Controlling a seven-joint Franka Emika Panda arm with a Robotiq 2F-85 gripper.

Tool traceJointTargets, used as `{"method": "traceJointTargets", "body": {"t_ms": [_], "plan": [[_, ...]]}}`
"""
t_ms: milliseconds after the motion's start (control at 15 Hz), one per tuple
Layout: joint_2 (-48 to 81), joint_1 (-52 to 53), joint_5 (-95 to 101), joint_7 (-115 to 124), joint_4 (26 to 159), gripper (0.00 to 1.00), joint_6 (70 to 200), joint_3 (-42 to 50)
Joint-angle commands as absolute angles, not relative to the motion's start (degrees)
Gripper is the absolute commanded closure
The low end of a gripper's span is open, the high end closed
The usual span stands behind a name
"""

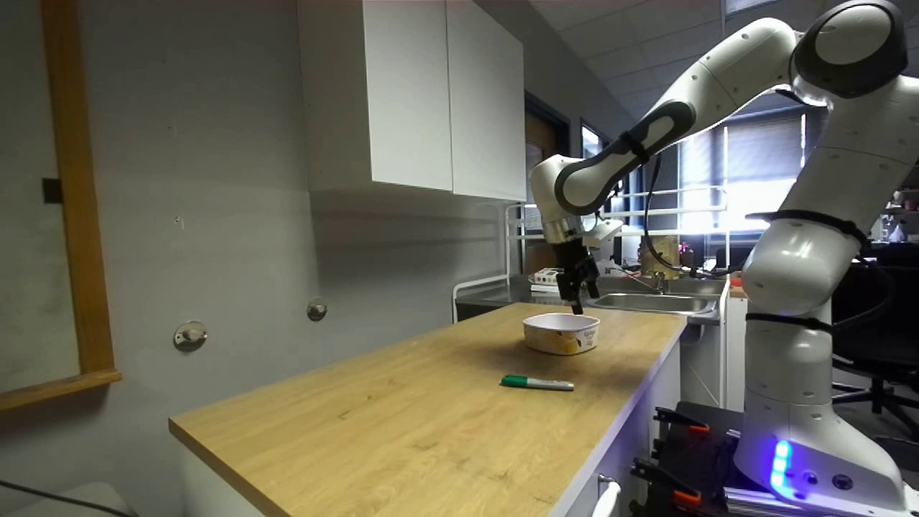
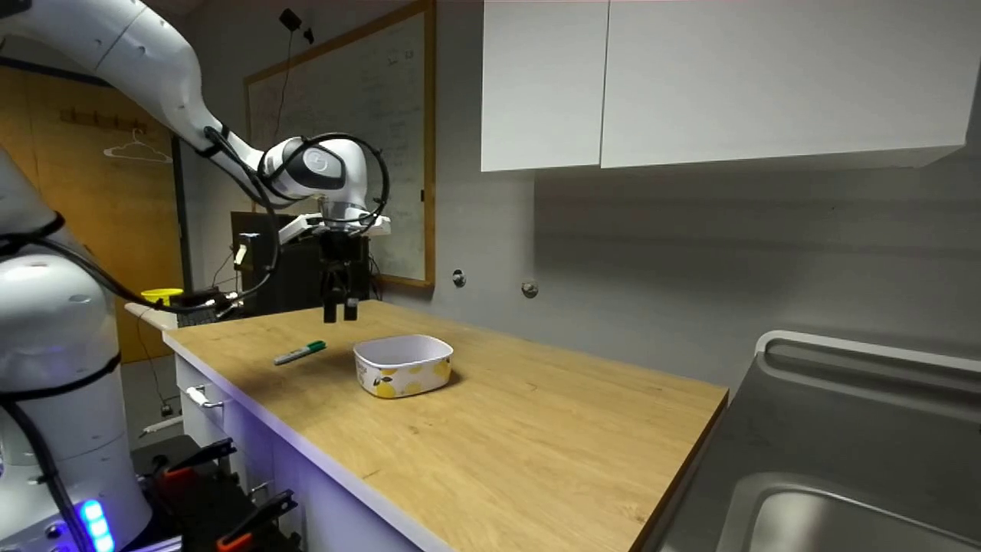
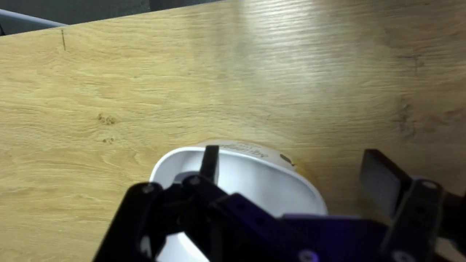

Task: Pick the marker on the counter and put it in the bowl

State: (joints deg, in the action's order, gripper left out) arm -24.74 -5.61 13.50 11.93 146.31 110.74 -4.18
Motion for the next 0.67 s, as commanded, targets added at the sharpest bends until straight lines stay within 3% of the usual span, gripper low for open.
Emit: {"method": "traceJointTargets", "body": {"t_ms": [0, 600], "plan": [[-20.37, -2.38, 14.93, 16.55, 146.14, 0.00, 111.26, -7.76], [-8.72, 7.61, 14.02, 20.72, 142.90, 0.00, 109.90, -15.10]]}}
